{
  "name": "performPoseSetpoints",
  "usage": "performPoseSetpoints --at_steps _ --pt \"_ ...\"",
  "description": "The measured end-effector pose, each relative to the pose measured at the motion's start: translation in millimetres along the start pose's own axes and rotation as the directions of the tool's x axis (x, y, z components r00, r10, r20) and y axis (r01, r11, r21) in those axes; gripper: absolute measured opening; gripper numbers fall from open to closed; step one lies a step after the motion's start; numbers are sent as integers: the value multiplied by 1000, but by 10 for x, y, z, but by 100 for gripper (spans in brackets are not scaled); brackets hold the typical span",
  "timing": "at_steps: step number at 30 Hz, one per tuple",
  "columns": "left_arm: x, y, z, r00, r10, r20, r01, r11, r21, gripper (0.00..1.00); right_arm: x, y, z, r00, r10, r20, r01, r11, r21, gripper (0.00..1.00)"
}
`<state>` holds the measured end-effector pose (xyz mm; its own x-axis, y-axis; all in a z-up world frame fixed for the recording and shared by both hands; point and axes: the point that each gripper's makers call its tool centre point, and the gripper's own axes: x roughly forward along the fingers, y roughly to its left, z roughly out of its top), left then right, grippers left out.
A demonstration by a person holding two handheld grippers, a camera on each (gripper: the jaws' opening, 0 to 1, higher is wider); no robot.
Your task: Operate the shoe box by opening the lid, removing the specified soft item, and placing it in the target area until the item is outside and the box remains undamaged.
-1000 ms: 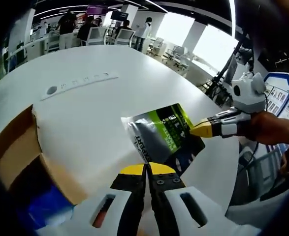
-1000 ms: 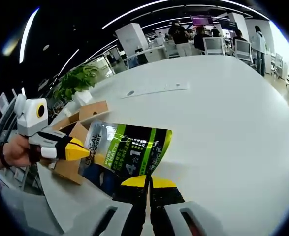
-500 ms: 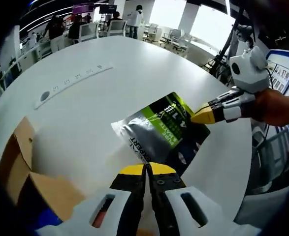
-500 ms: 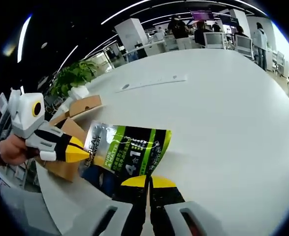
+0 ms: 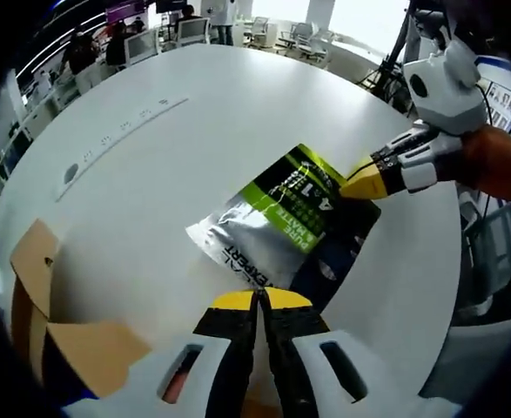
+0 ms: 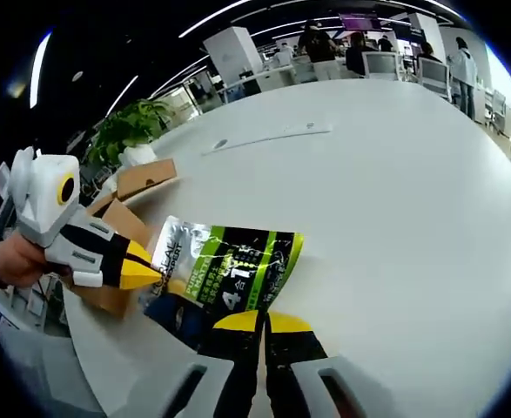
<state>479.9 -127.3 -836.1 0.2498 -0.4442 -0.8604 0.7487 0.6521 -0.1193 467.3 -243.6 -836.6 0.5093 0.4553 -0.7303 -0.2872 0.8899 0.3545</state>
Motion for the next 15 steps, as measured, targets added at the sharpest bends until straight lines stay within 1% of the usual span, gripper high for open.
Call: performPoseSetpoints --at_steps 9,15 --pt "27 -22 -53 999 15 -35 -13 999 48 1 31 -2 -51 1000 -2 -17 2 1000 -7 0" --pt "24 -12 -65 999 16 -46 -14 999 37 3 50 -28 -79 1000 -4 -28 4 1000 2 0"
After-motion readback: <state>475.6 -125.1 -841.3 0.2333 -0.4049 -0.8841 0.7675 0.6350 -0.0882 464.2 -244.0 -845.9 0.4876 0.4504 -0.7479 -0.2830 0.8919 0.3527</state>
